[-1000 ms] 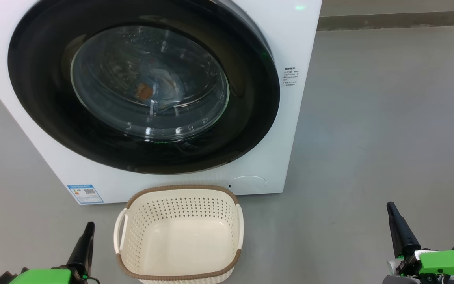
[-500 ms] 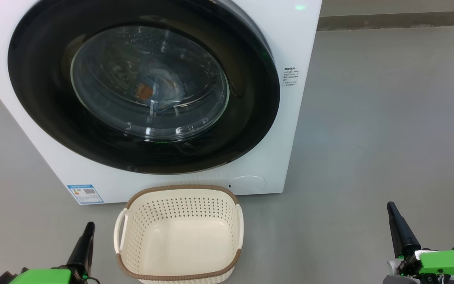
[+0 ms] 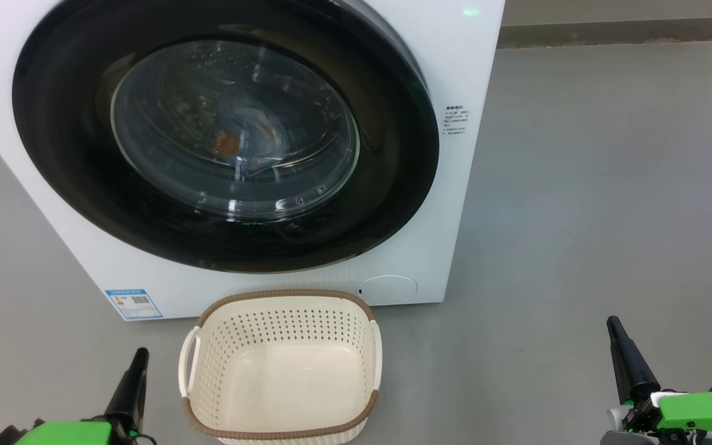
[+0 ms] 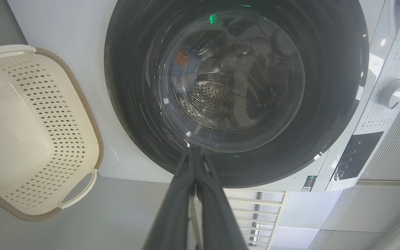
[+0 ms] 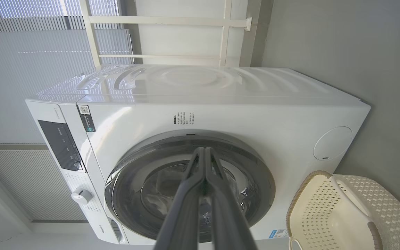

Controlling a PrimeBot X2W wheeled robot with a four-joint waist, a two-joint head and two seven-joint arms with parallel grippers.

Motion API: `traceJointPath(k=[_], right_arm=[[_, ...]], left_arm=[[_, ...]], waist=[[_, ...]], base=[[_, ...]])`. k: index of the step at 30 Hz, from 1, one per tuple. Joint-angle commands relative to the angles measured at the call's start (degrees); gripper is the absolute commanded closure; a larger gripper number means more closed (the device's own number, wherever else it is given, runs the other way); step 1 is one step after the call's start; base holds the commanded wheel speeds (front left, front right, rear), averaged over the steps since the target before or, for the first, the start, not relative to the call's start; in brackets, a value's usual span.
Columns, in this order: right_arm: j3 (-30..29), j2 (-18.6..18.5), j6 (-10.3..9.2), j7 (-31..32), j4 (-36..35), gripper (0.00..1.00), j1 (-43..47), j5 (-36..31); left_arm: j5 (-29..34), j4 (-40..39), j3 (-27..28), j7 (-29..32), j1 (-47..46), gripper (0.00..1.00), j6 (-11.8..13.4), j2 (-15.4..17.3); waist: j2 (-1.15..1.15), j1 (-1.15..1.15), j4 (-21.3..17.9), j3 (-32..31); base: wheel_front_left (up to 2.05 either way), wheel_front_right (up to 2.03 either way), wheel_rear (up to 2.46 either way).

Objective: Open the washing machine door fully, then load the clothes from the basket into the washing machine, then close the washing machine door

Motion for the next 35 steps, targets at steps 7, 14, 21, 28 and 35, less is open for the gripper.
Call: traceJointPath(k=[7, 14, 21, 28, 35], right_arm=[[1.2, -0.1, 0.10, 0.4, -1.4, 1.00, -2.4, -0.1], [1.1, -0.1, 0.10, 0.4, -1.4, 1.00, -2.4, -0.1], [1.1, -0.1, 0.10, 0.4, -1.4, 1.00, -2.4, -0.2], [1.1, -0.1, 0.10, 0.5, -1.4, 1.00, -2.4, -0.2], [1.1, -0.1, 0.10, 0.5, -1.4, 1.00, -2.4, -0.2]], left_arm=[[-0.4, -1.1, 2.0, 0.2, -2.4, 1.00, -0.6, 1.0], [-0.4, -1.1, 2.0, 0.2, -2.4, 1.00, -0.6, 1.0], [-0.4, -1.1, 2.0, 0.2, -2.4, 1.00, -0.6, 1.0], [-0.4, -1.1, 2.0, 0.2, -2.4, 1.00, -0.6, 1.0], [-0.4, -1.1, 2.0, 0.2, -2.4, 1.00, -0.6, 1.0]], waist=[[0.00, 0.00, 0.0, 0.0], [0.00, 0.00, 0.0, 0.0], [0.00, 0.00, 0.0, 0.0], [0.00, 0.00, 0.0, 0.0], [0.00, 0.00, 0.0, 0.0]], base=[[0.00, 0.00, 0.00], [0.00, 0.00, 0.00], [0.00, 0.00, 0.00], [0.00, 0.00, 0.00], [0.00, 0.00, 0.00]])
